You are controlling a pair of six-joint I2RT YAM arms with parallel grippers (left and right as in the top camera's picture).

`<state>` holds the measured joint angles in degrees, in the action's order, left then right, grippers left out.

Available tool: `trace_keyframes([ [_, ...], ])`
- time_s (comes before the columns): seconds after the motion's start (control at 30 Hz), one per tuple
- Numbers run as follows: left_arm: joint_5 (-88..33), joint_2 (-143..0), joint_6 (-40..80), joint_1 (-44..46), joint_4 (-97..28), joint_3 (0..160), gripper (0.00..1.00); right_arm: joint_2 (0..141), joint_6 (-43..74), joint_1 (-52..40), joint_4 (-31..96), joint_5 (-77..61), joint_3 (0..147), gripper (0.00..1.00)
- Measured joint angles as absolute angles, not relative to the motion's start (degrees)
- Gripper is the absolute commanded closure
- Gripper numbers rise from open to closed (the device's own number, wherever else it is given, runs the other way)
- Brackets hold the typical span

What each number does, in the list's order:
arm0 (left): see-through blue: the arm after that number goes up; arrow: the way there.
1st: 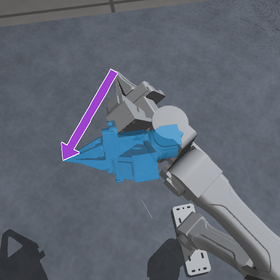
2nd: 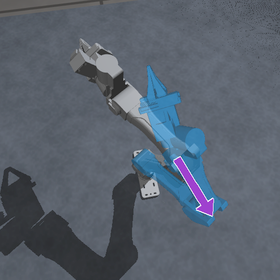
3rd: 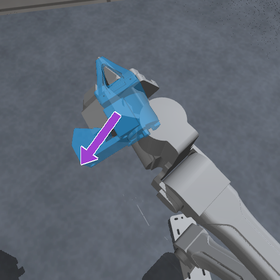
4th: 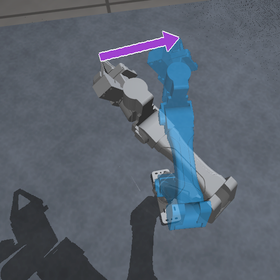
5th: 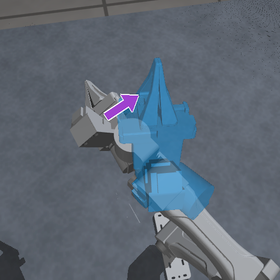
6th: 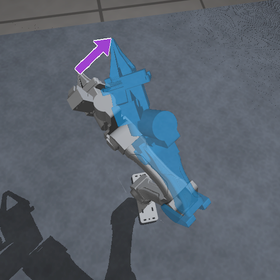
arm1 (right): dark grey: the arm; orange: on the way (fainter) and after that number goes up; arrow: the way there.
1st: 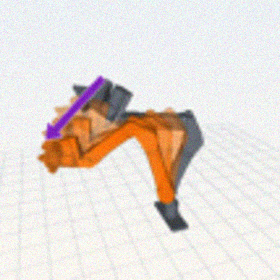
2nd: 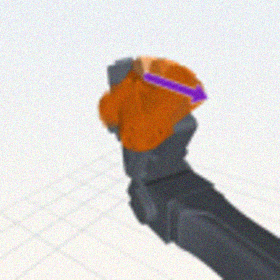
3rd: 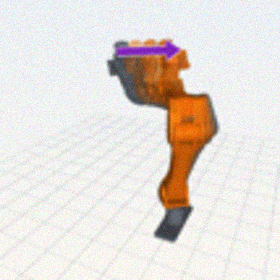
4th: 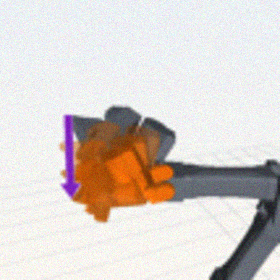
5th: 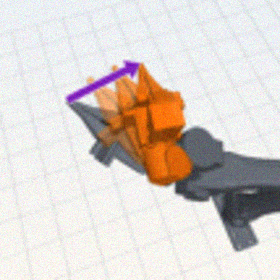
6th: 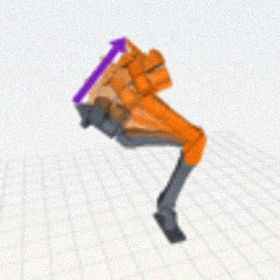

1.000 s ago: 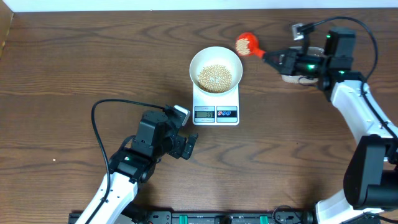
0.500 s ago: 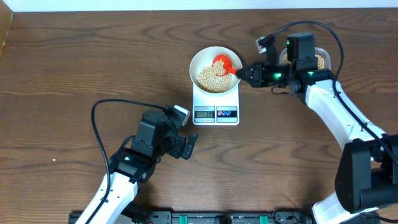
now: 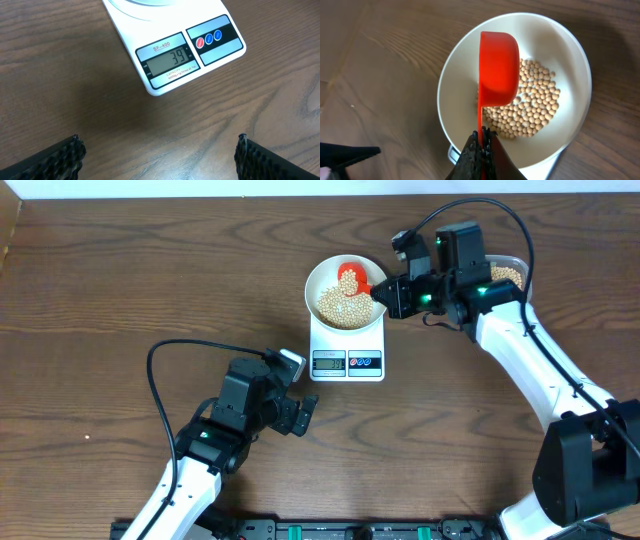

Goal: Scoop item into bowl and weigh 50g on scale
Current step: 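Lift the filled scoop and move it over the white bowl, then tilt the red scoop with the right gripper to pour soybeans into bowl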

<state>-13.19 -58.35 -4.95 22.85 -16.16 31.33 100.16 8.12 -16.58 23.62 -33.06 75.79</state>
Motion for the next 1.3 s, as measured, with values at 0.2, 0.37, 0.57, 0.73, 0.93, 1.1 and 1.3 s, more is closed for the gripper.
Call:
trace_keyframes([
  [0.2,-13.2,-58.3,-5.0,22.9,-16.1,31.3,0.02,100.2,5.4,-18.5,24.7,-28.7,75.8,0.98],
  [0.37,-13.2,-58.3,-5.0,22.9,-16.2,31.3,0.02,100.2,2.6,-20.3,24.7,-26.2,75.8,0.98],
  [0.57,-13.2,-58.3,-5.0,22.9,-16.2,31.3,0.02,100.2,1.0,-20.9,25.1,-24.3,75.8,0.99],
  [0.73,-13.2,-58.3,-5.0,22.9,-16.1,31.3,0.02,100.2,-1.5,-20.9,25.9,-23.1,75.8,0.98],
  [0.93,-13.2,-58.3,-5.0,22.9,-16.1,31.3,0.02,100.2,-5.5,-20.9,26.4,-21.9,75.8,0.99],
  [1.1,-13.2,-58.3,-5.0,22.9,-16.1,31.3,0.02,100.2,-8.8,-20.9,26.5,-21.3,75.8,0.99],
  [1.3,-13.2,-58.3,-5.0,22.9,-16.1,31.3,0.02,100.2,-12.7,-20.9,26.5,-21.1,75.8,0.99],
])
